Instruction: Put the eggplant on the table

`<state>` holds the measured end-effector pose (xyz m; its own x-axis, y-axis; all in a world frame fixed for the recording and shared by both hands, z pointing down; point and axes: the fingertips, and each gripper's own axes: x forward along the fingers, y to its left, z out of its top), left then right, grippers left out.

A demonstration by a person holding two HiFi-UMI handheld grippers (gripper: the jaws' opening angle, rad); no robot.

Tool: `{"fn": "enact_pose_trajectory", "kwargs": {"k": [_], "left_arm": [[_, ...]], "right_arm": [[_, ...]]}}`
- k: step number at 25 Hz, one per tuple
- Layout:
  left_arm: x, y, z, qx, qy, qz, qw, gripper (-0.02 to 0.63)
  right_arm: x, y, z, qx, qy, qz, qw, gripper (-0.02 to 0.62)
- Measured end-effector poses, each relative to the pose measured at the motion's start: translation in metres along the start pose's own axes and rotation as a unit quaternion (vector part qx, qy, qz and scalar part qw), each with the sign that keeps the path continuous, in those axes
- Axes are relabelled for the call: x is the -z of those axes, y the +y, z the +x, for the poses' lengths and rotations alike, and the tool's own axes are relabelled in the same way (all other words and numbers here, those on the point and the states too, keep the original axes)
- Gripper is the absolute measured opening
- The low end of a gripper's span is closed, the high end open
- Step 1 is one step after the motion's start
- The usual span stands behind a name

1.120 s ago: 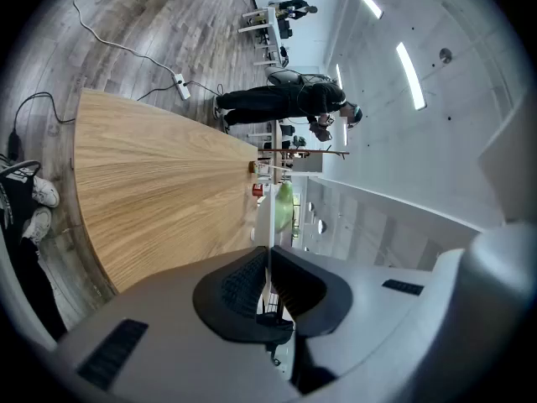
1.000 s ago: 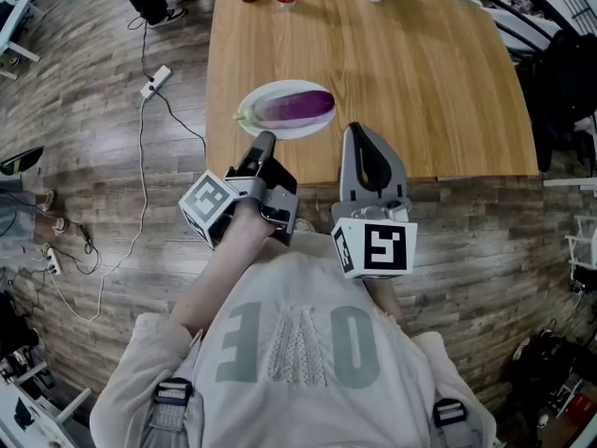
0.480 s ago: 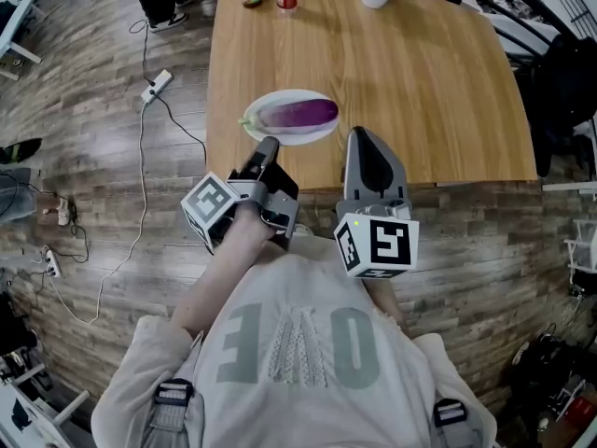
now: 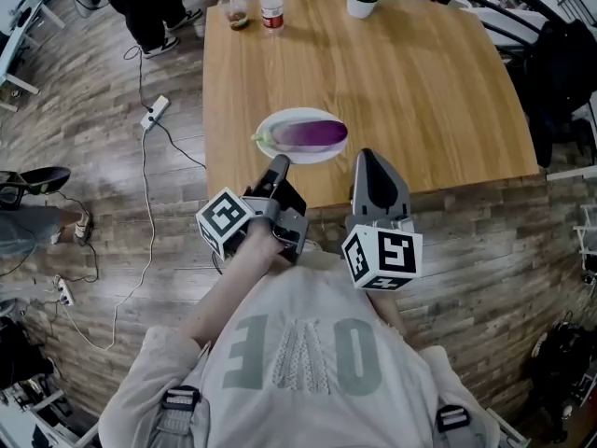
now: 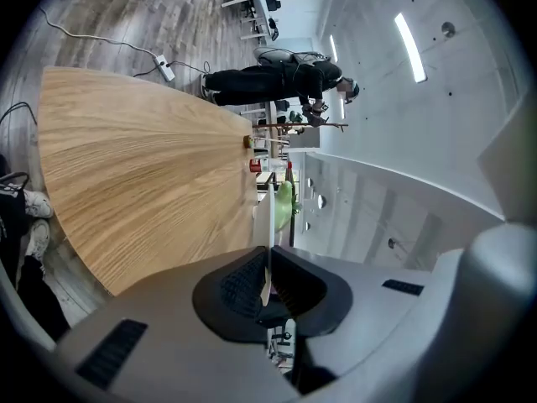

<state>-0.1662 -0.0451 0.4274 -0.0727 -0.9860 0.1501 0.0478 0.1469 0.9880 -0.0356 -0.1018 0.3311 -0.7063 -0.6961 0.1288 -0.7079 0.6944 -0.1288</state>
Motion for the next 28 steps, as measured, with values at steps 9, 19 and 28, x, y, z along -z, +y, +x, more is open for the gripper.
{"fn": "enact_pose_trajectory", "kwargs": {"k": [9,19,28], "left_arm": [[0.017,0.012,0.042,0.005,0.067,0.019,0.9976,0.021],[0.051,0.022,0.095,0.021,0.139,0.024,0.9898,0.021],[0.067,0.047,0.111,0.002,0.168,0.031,0.9853,0.021]], "right_arm": [[0.010,-0.038,-0.006,0.064,0.009,0.034,0.997,0.020],[0.019,-0.091,-0.035,0.165,0.017,0.054,0.985,0.020],[0.029,-0.100,-0.054,0.201,0.036,0.054,0.977,0.020]]}}
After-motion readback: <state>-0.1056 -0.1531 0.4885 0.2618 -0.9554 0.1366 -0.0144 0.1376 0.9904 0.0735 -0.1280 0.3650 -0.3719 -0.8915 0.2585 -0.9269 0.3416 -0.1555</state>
